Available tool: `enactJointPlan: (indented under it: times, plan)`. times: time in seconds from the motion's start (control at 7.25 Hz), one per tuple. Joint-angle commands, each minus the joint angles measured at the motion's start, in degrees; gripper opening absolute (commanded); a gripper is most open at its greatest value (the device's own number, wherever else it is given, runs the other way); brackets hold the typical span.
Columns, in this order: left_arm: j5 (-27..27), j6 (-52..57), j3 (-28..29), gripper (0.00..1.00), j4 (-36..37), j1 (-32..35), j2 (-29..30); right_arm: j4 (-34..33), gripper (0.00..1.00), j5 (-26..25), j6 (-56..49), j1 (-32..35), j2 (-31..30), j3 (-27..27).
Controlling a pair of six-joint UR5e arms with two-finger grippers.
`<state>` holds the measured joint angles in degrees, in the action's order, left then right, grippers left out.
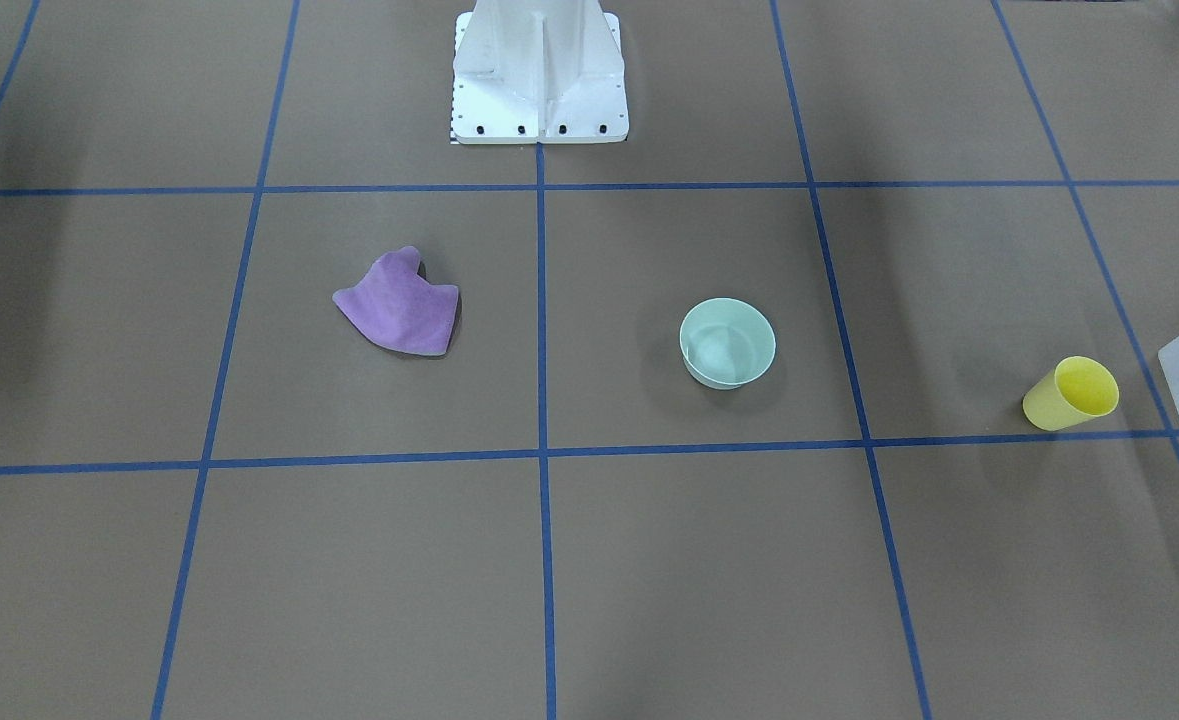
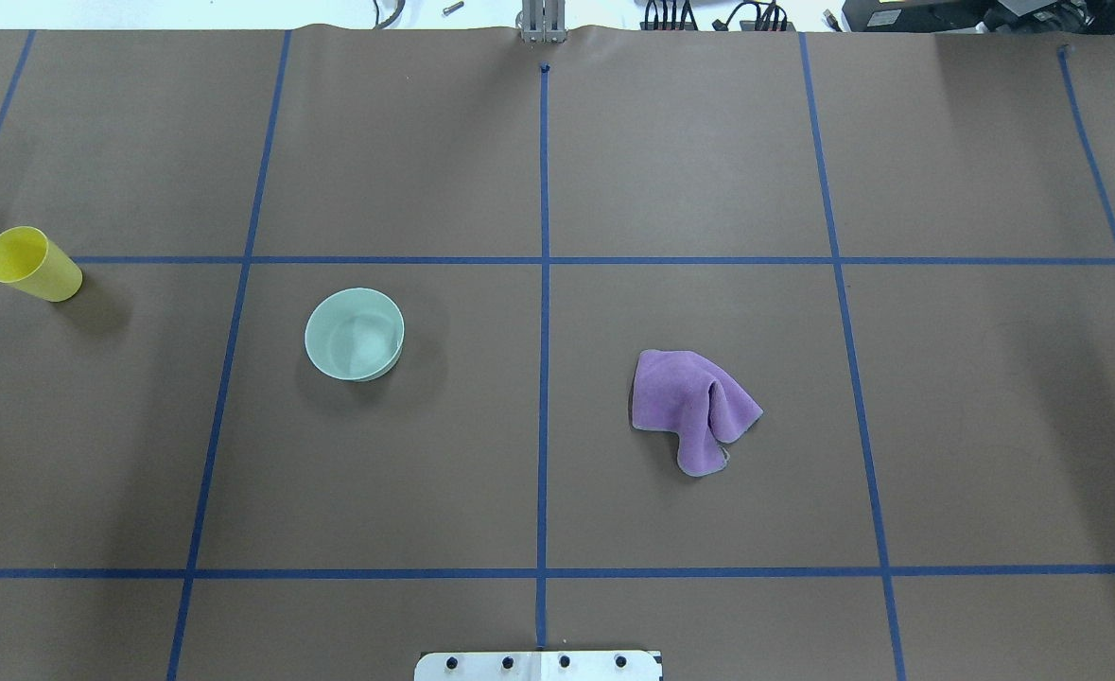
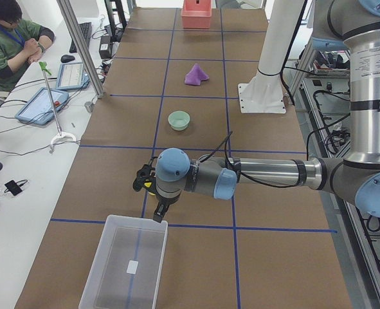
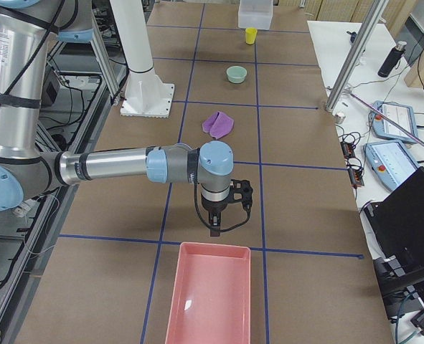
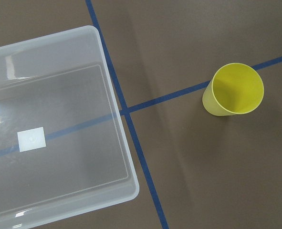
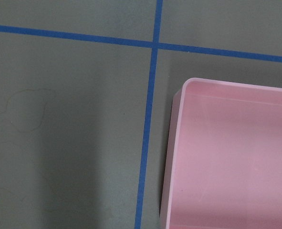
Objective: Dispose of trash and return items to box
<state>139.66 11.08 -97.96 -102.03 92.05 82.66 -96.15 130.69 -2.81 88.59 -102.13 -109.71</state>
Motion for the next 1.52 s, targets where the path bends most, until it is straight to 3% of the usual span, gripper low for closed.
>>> enactJointPlan:
  times: [0.0,0.28,0.41,0.69,0.97,1.1,1.24,1.38]
  plan:
    - [0.0,0.1,-0.4,0.99,0.0,0.1,-0.1,0.0,1.00,0.0,0.0,0.0,0.0,0.1]
    - [0.1,0.3,-0.8,0.99,-0.2,0.1,1.1,0.0,1.00,0.0,0.0,0.0,0.2,-0.1]
    - [0.0,0.1,-1.9,0.99,-3.1,0.1,2.1,0.9,1.00,0.3,0.0,0.0,0.4,-0.8]
    - [0.1,-0.5,0.1,0.99,-10.7,-0.4,5.5,10.1,1.00,0.5,0.2,-0.1,0.4,-0.2]
    - [0.7,-2.0,2.6,0.99,-15.2,-0.3,4.8,10.3,1.00,2.8,1.3,-0.3,1.6,-1.0]
    - [0.3,-3.2,4.9,0.99,-22.4,-0.6,4.7,10.5,1.00,4.5,8.4,-0.8,4.3,-1.4]
    - [0.0,-10.7,5.5,0.99,-24.1,-1.4,5.0,10.5,1.00,4.1,15.3,-4.5,6.4,-2.6]
    - [-0.2,-14.6,5.8,0.99,-24.1,-6.5,5.2,10.5,1.00,3.3,22.4,-8.1,9.4,-2.7]
